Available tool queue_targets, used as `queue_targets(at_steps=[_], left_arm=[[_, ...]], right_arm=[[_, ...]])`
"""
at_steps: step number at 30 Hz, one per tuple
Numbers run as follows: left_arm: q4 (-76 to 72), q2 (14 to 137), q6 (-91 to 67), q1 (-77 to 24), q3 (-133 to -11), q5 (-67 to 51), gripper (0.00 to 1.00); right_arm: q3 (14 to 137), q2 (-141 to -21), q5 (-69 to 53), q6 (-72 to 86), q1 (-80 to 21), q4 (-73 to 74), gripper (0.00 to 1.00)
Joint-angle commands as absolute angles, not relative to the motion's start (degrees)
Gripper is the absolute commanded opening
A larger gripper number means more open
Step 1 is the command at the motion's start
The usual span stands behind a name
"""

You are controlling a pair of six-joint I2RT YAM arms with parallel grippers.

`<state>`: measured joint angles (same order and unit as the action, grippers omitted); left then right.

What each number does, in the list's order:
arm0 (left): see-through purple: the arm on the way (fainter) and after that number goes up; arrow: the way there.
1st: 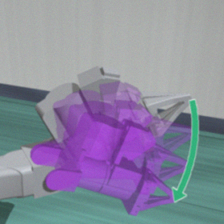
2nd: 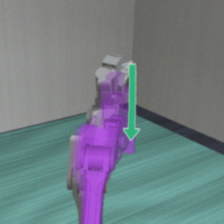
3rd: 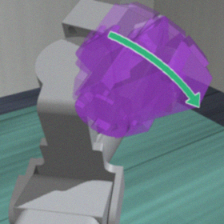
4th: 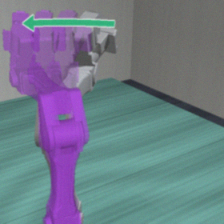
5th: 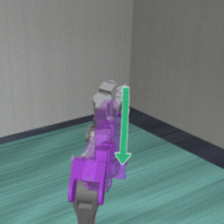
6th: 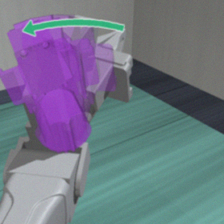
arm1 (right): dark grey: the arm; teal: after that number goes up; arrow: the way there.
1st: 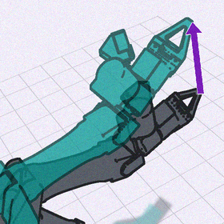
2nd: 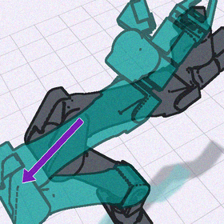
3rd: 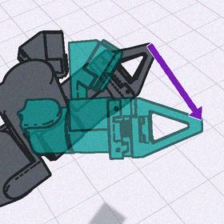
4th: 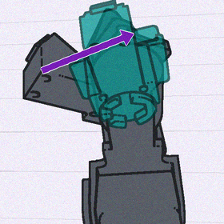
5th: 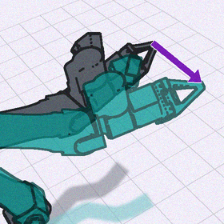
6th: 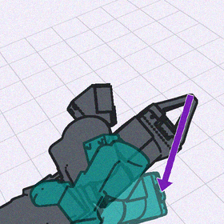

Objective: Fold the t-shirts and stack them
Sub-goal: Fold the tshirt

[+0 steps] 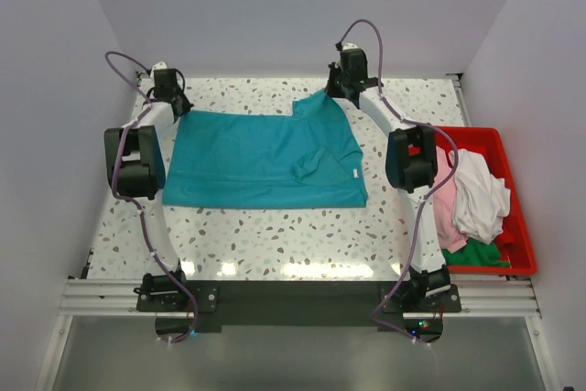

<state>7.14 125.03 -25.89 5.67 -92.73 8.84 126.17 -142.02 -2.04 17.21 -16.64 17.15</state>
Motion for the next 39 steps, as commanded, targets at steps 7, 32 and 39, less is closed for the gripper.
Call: queue_targets(at_steps=[7, 32, 39], left_arm=[[2.37, 116.91, -29.62, 8.52, -87.90, 8.08, 0.00], [8.00, 97.65, -33.93, 12.31, -66.89, 10.55, 0.00], [9.05, 93.26, -34.63, 12.48, -61.35, 10.90, 0.00]], right_arm=[[113.13, -126.84, -1.32, 18.10, -16.43, 11.96, 0.00], [73.40, -96.77, 0.61, 24.61, -22.59, 7.91, 0.00], [66.02, -92.73, 1.76, 25.84, -24.52, 7.73, 0.00]])
